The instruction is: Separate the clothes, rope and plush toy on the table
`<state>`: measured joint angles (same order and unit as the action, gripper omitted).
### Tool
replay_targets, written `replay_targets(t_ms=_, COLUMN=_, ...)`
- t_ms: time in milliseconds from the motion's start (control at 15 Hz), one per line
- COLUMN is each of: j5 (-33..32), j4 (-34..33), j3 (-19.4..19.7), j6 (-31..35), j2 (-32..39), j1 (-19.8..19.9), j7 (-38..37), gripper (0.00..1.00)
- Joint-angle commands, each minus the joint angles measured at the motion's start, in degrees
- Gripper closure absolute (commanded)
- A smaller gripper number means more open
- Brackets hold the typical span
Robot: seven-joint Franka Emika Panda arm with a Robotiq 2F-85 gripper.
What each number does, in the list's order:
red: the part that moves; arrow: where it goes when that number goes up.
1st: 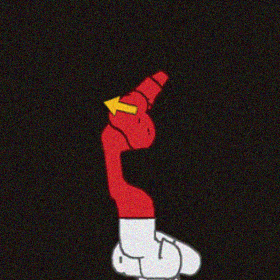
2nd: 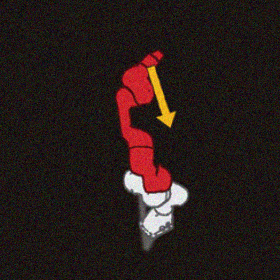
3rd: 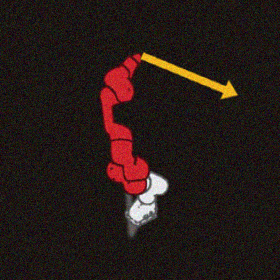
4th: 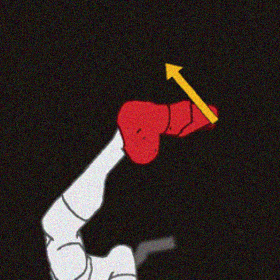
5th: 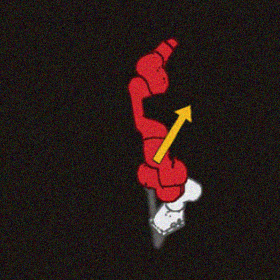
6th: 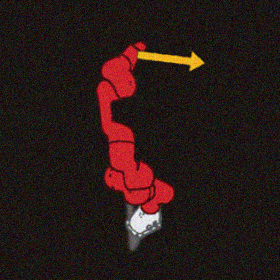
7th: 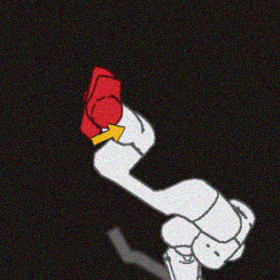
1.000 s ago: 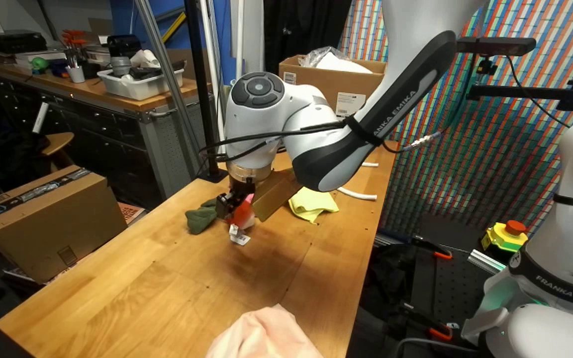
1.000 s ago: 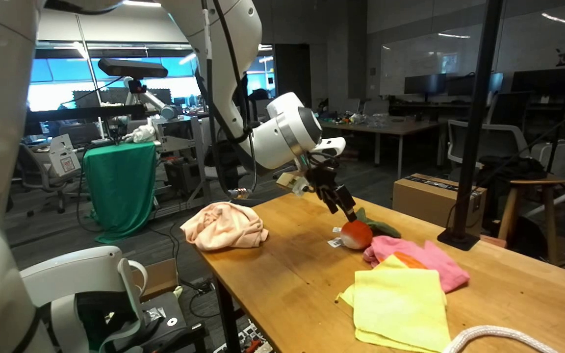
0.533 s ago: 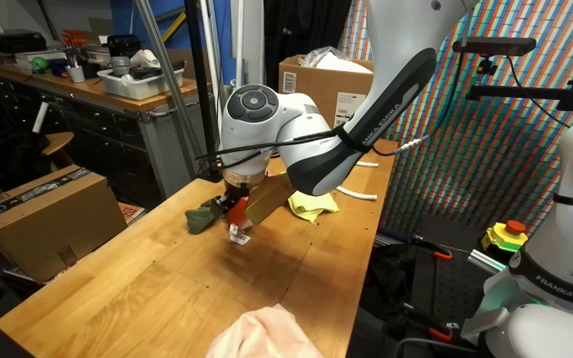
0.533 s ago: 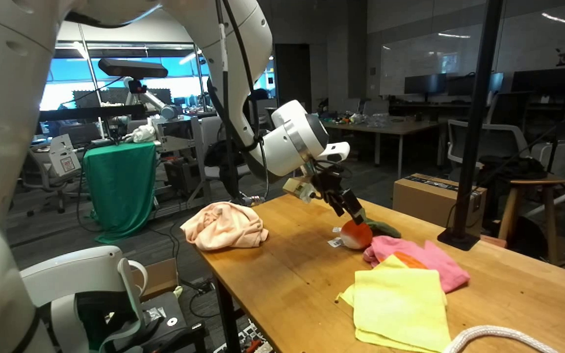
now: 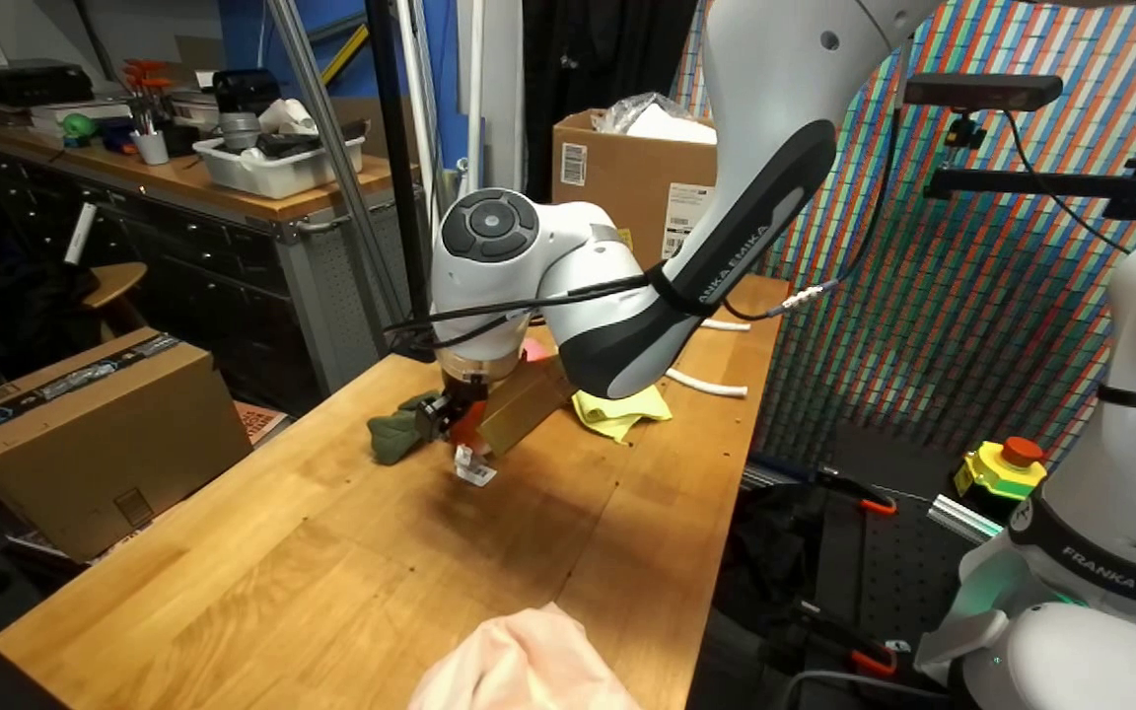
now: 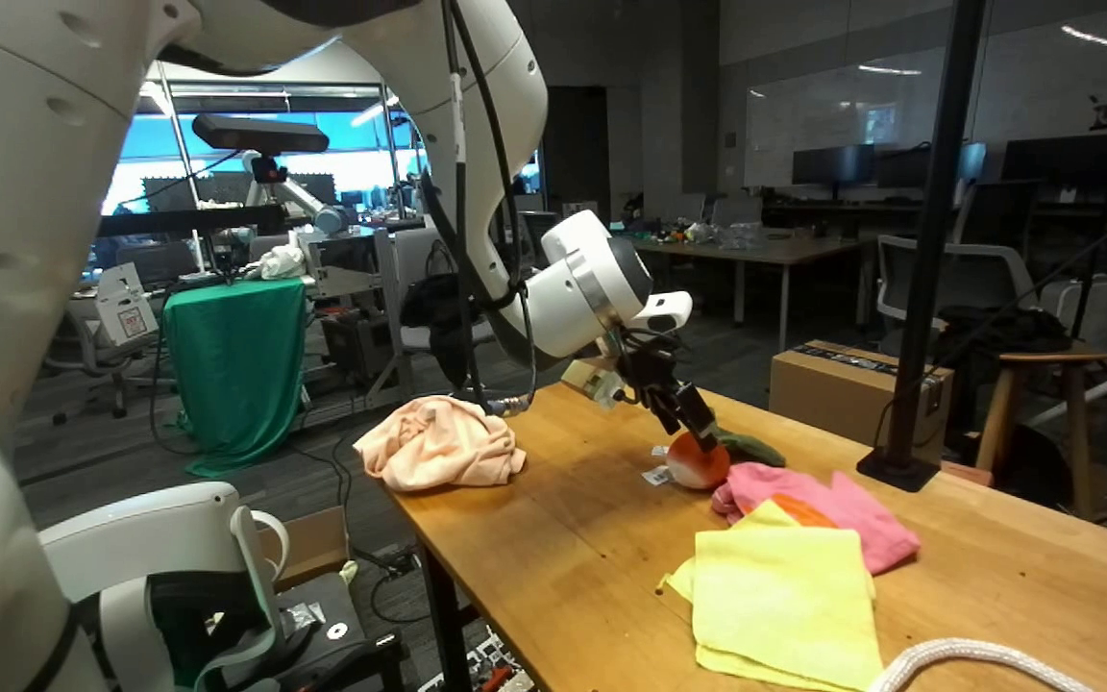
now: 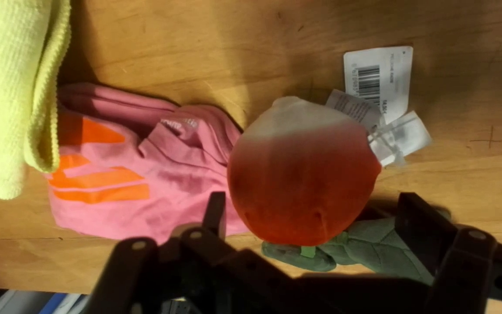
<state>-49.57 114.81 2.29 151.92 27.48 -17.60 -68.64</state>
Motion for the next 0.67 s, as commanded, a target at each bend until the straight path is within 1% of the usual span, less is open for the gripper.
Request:
replay_targets(t_ms=0, j5=-0.51, j4=-2.43, j3=0.84, j6=0.93, j2=2.29, j1=-0.02, j7=-0.97, gripper=0.00)
replay_targets(t_ms=467, j5=-0.27, j4=-3.31, j3=1.49, j6=1.13, j2=3.85, j1=0.12, j7=-0.65, gripper=0.00)
replay_targets(t_ms=533, j5=-0.25, j4=-3.35, j3=1.53, j6=1.14, j2=3.90, j1=0.11, j7=-0.64, gripper=0.21)
replay_targets(t_ms=600, j5=-0.28, j4=-3.43, j3=1.61, j6=1.11, j2=3.98, j1=0.09, j7=-0.69, gripper=0.26)
